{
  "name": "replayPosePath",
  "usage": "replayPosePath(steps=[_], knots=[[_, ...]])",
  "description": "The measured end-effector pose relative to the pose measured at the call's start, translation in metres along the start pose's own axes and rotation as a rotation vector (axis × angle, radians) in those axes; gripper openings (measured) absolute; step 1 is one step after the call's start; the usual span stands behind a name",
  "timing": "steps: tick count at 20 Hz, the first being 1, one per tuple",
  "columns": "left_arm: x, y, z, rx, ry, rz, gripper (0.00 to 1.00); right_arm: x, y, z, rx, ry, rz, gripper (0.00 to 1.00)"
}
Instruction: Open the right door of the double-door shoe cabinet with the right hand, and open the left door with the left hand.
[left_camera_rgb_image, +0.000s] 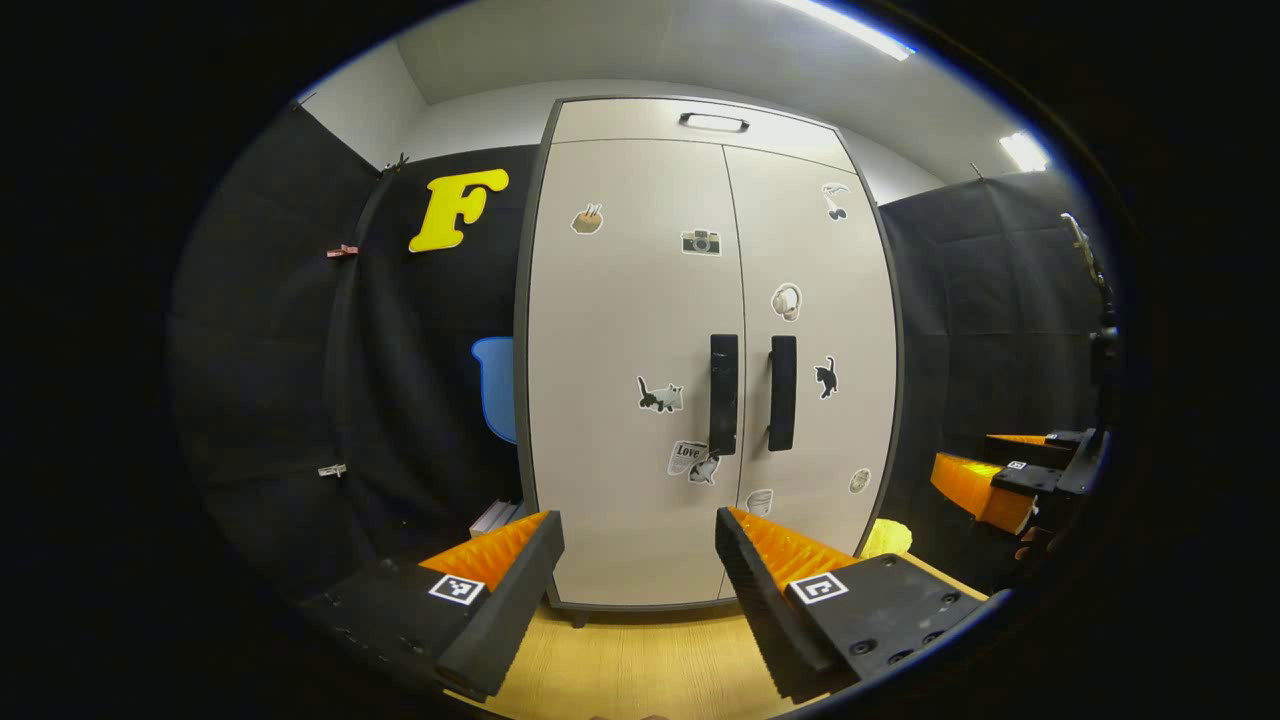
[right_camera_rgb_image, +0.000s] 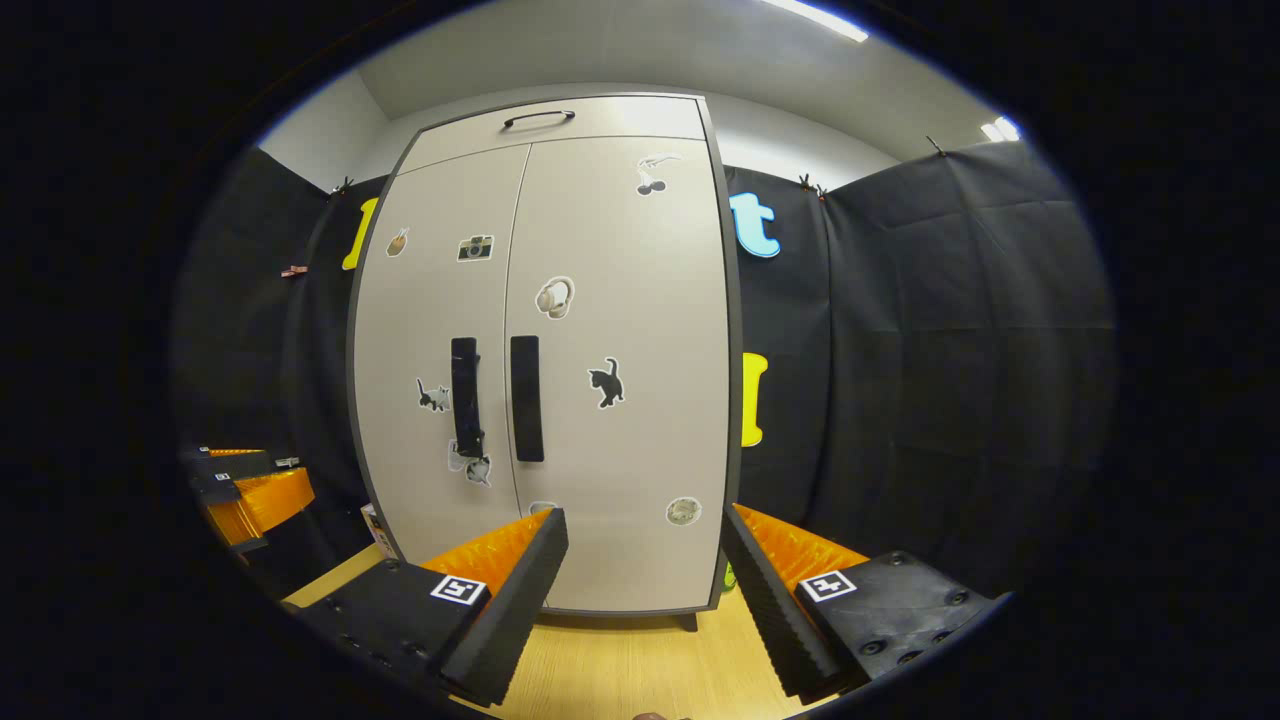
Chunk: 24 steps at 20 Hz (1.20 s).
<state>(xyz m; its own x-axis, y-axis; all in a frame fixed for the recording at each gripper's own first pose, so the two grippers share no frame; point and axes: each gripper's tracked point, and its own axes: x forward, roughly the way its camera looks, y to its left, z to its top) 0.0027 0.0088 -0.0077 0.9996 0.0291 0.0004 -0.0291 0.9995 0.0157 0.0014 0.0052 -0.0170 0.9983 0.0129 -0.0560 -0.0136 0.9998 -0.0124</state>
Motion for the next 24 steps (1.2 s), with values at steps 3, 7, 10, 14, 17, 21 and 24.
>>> replayPosePath(steps=[3,7,10,14,17,21,24], knots=[[-0.001,0.002,-0.001,0.019,-0.01,0.0,0.95,0.002,0.002,-0.007,0.009,0.024,0.0,0.98],[-0.007,0.005,-0.007,0.017,-0.002,0.0,0.95,0.004,0.008,-0.006,0.03,0.025,0.016,0.98],[-0.007,0.007,-0.008,0.004,-0.002,0.001,0.95,0.006,0.014,-0.016,0.052,0.067,0.032,0.98],[-0.009,0.012,-0.011,0.028,0.005,0.009,0.95,0.018,0.02,-0.009,0.059,0.067,0.038,0.99],[-0.011,0.013,-0.016,-0.014,0.021,0.001,0.95,0.033,0.031,0.008,0.072,0.048,0.049,0.99],[-0.016,0.022,-0.02,-0.047,0.03,0.014,0.95,0.057,0.051,0.025,0.07,0.035,0.082,0.98],[-0.021,0.033,-0.027,-0.053,0.05,0.034,0.95,0.076,0.07,0.032,0.077,0.051,0.112,0.98]])
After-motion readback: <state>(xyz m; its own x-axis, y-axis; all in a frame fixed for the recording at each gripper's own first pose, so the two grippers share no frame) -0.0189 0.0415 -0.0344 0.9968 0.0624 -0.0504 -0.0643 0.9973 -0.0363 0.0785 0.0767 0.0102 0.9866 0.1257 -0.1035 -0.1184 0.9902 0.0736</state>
